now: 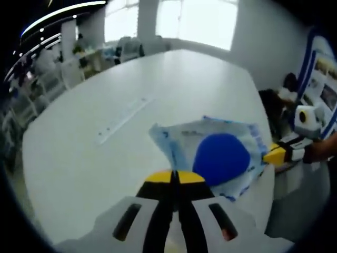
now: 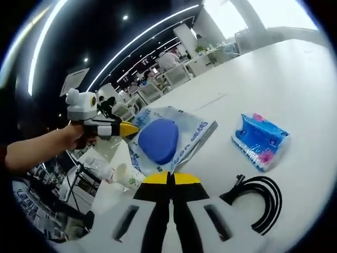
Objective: Arrange the tabletop items into an orderly group along one side of the table until the central work area is clear of visible clutter.
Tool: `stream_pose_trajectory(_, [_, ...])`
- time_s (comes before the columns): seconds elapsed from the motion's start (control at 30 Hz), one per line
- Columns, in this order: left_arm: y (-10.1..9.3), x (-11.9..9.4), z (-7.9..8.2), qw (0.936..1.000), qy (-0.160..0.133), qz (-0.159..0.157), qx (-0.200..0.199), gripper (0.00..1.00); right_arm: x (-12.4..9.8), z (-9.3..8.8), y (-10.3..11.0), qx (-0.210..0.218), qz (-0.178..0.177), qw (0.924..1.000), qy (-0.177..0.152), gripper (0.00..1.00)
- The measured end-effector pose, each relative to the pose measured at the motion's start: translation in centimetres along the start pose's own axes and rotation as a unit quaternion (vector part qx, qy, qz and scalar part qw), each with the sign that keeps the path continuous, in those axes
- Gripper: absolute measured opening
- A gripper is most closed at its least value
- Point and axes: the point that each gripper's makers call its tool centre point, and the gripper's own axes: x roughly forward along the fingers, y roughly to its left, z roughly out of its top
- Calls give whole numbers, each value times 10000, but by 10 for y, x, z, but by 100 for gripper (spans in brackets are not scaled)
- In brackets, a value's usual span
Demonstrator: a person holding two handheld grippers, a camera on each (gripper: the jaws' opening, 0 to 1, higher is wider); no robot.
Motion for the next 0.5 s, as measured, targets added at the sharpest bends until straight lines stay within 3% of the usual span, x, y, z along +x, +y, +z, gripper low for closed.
stream_pose_trajectory(0.5, [-12, -24, -18, 9974, -234, 311, -613, 0, -16, -2, 6, -300, 235, 9991, 159, 0])
